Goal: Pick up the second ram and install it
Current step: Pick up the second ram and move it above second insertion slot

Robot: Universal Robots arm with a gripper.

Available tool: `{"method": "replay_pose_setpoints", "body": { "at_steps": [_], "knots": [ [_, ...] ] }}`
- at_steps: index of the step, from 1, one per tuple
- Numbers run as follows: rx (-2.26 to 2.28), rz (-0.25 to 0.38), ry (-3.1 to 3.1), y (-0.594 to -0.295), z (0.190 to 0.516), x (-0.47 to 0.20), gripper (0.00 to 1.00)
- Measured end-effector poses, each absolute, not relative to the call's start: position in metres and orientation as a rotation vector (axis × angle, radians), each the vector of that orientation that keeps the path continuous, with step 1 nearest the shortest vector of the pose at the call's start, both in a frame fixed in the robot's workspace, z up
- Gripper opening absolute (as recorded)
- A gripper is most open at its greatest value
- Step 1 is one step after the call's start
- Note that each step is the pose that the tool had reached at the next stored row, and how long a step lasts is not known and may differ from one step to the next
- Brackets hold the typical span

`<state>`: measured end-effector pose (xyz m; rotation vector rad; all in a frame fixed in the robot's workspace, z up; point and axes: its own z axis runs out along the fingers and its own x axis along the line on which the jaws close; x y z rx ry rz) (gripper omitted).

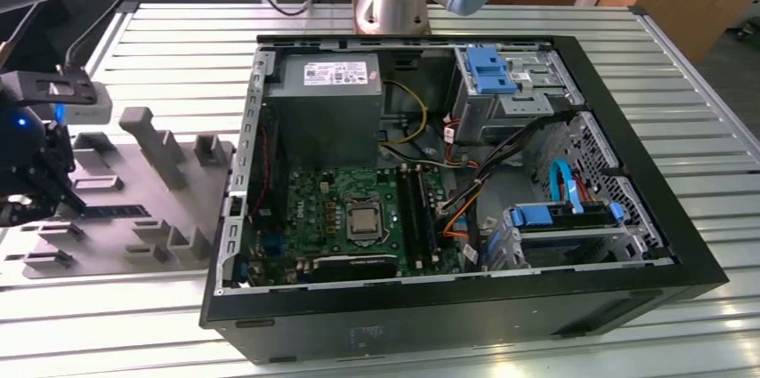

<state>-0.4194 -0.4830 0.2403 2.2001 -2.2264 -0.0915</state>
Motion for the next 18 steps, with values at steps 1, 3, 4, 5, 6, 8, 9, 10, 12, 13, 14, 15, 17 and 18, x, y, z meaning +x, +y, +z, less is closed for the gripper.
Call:
{"method": "replay_pose_setpoints", "body": {
  "at_steps": [1,3,4,5,6,8,9,10,12,13,14,15,17,18],
  "knots": [
    [2.2,-0.091,-2.227,-0.483,0.243,-0.419,0.13],
    [2.198,-0.092,-2.228,-0.483,0.249,-0.419,0.13],
    [2.198,-0.092,-2.229,-0.483,0.252,-0.419,0.13],
    [2.197,-0.092,-2.23,-0.483,0.255,-0.419,0.13],
    [2.196,-0.092,-2.231,-0.483,0.259,-0.419,0.13],
    [2.194,-0.092,-2.233,-0.483,0.266,-0.419,0.13],
    [2.193,-0.092,-2.233,-0.483,0.269,-0.419,0.13],
    [2.193,-0.092,-2.234,-0.483,0.272,-0.419,0.13],
    [2.191,-0.092,-2.236,-0.483,0.279,-0.419,0.13],
    [2.19,-0.092,-2.237,-0.483,0.283,-0.419,0.13],
    [2.189,-0.092,-2.238,-0.483,0.287,-0.419,0.13],
    [2.188,-0.092,-2.239,-0.483,0.29,-0.419,0.13],
    [2.186,-0.092,-2.241,-0.483,0.298,-0.419,0.13],
    [2.186,-0.092,-2.242,-0.483,0.301,-0.419,0.13]
  ]
}}
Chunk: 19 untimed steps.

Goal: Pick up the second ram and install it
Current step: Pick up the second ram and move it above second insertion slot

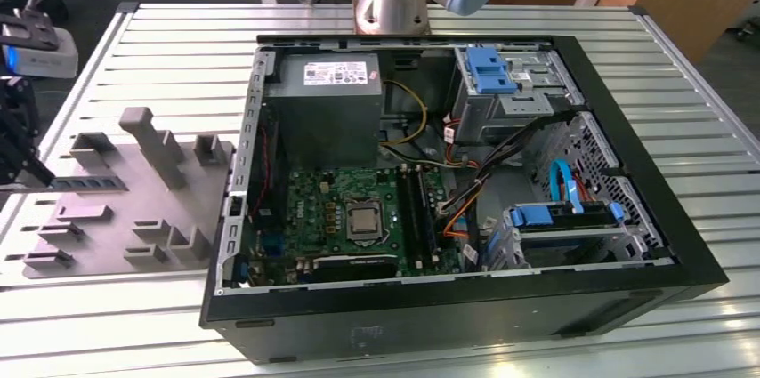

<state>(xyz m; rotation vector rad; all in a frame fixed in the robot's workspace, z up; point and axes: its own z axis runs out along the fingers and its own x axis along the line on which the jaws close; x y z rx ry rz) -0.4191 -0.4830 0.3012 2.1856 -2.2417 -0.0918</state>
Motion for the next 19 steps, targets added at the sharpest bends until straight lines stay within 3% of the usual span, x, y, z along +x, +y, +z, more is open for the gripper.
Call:
{"method": "replay_pose_setpoints", "body": {
  "at_steps": [19],
  "knots": [
    [2.168,-0.091,-2.261,-0.482,0.366,-0.419,0.13]
  ]
}}
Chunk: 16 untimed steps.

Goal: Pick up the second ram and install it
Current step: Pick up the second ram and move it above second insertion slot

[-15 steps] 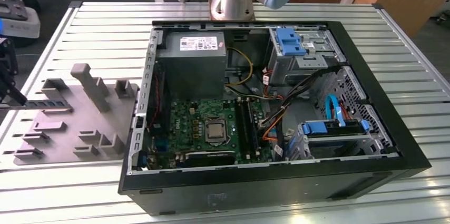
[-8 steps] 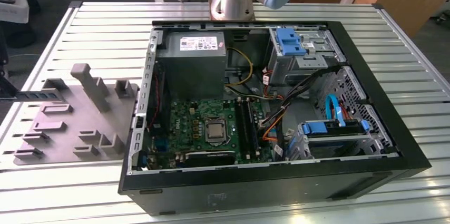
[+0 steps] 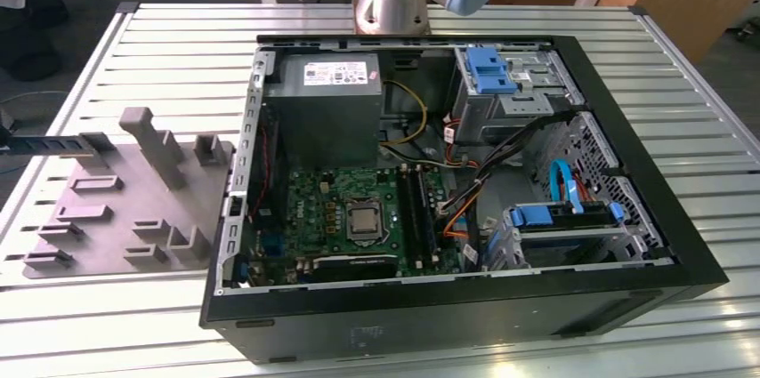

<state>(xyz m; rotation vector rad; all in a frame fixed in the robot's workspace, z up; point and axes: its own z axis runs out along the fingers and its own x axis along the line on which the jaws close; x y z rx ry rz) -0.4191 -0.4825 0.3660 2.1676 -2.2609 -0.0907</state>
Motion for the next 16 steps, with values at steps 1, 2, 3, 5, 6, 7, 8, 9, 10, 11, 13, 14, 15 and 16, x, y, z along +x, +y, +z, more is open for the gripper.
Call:
{"method": "replay_pose_setpoints", "body": {
  "at_steps": [1,2,3,5,6,7,8,9,10,11,13,14,15,16],
  "knots": [
    [2.167,-0.091,-2.262,-0.482,0.369,-0.419,0.13],
    [2.166,-0.09,-2.263,-0.482,0.372,-0.419,0.13],
    [2.165,-0.09,-2.264,-0.482,0.375,-0.419,0.13],
    [2.164,-0.09,-2.265,-0.482,0.381,-0.419,0.13],
    [2.163,-0.089,-2.266,-0.482,0.383,-0.419,0.13],
    [2.163,-0.089,-2.267,-0.482,0.384,-0.419,0.13],
    [2.163,-0.089,-2.267,-0.482,0.385,-0.419,0.13],
    [2.163,-0.089,-2.267,-0.482,0.385,-0.419,0.13],
    [2.163,-0.089,-2.267,-0.482,0.385,-0.419,0.13],
    [2.163,-0.089,-2.267,-0.482,0.385,-0.419,0.13],
    [2.163,-0.089,-2.267,-0.482,0.385,-0.419,0.13],
    [2.163,-0.089,-2.267,-0.482,0.385,-0.419,0.13],
    [2.163,-0.089,-2.267,-0.482,0.385,-0.419,0.13],
    [2.163,-0.089,-2.267,-0.482,0.385,-0.419,0.13]
  ]
}}
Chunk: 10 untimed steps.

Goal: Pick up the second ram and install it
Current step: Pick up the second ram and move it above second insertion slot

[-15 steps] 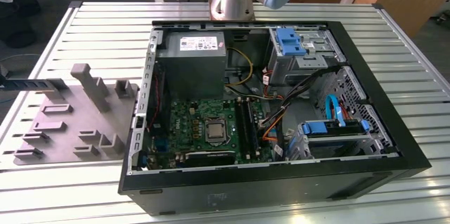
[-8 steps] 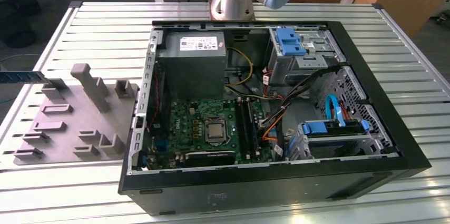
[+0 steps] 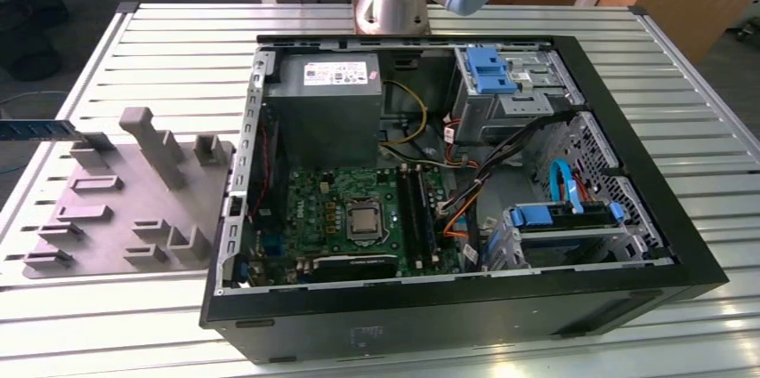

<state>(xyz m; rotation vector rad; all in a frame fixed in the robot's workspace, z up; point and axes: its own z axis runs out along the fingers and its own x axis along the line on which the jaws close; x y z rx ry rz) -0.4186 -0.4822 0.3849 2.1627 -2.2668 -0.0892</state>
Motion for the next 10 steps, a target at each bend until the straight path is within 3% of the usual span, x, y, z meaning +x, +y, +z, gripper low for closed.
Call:
{"method": "replay_pose_setpoints", "body": {
  "at_steps": [10],
  "knots": [
    [2.163,-0.089,-2.267,-0.482,0.385,-0.394,0.13]
  ]
}}
